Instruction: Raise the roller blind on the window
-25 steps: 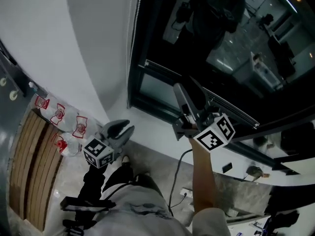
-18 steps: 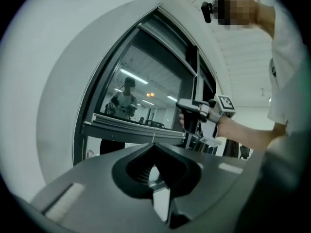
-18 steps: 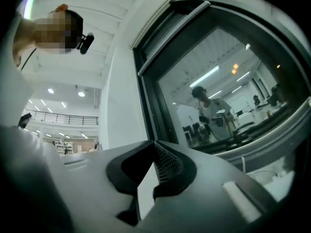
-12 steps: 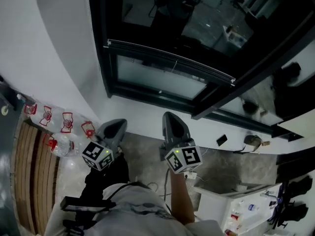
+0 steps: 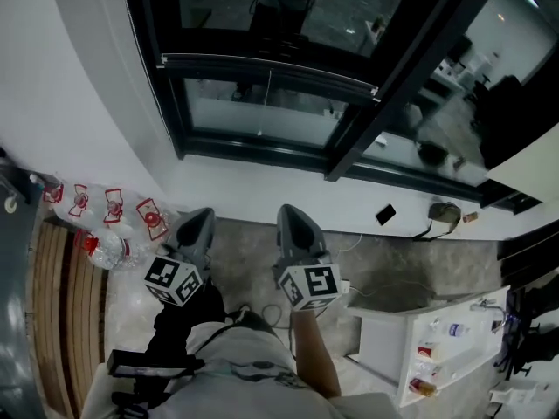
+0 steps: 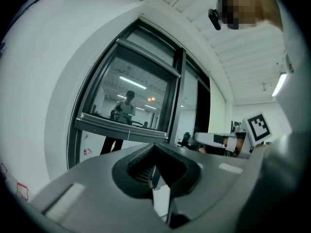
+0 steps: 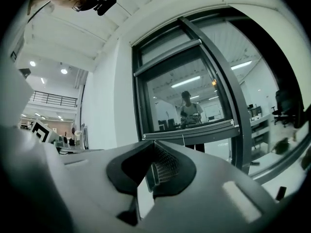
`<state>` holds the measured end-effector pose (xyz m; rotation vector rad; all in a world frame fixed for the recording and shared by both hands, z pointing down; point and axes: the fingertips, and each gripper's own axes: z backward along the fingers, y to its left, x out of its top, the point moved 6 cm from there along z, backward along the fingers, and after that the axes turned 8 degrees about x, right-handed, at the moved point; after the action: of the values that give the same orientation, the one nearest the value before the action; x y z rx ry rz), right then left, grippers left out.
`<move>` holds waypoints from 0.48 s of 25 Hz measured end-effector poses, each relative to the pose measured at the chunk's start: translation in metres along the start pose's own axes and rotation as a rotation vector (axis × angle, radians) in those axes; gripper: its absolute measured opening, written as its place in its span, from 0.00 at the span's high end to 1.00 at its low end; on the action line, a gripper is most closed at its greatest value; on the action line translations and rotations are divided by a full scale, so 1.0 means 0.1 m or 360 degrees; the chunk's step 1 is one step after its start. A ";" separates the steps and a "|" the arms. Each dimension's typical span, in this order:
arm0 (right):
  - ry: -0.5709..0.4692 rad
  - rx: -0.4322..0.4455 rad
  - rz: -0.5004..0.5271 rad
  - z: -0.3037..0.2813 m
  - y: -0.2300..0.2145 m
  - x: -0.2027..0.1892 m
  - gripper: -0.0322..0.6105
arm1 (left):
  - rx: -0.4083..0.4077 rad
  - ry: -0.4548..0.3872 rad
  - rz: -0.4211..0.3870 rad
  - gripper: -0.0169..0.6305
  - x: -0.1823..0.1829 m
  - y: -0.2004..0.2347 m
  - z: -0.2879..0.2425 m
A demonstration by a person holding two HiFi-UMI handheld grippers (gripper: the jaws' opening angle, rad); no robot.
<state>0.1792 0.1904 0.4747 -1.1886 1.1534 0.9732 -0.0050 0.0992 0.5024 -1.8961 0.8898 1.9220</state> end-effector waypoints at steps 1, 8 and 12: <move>-0.0011 -0.0006 0.0004 0.05 0.04 0.01 0.95 | -0.0001 -0.0008 -0.0005 0.98 0.02 -0.04 0.04; -0.0054 -0.0068 0.0010 0.18 0.22 0.10 0.95 | -0.0020 -0.0031 -0.0064 0.98 0.16 -0.17 0.18; -0.0073 -0.0070 0.0002 0.16 0.39 0.13 0.95 | -0.0019 -0.0036 -0.0067 0.98 0.28 -0.06 0.28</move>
<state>0.1457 0.2117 0.4556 -1.1946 1.1018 1.0264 -0.0262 0.1149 0.4725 -1.8810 0.8272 1.9246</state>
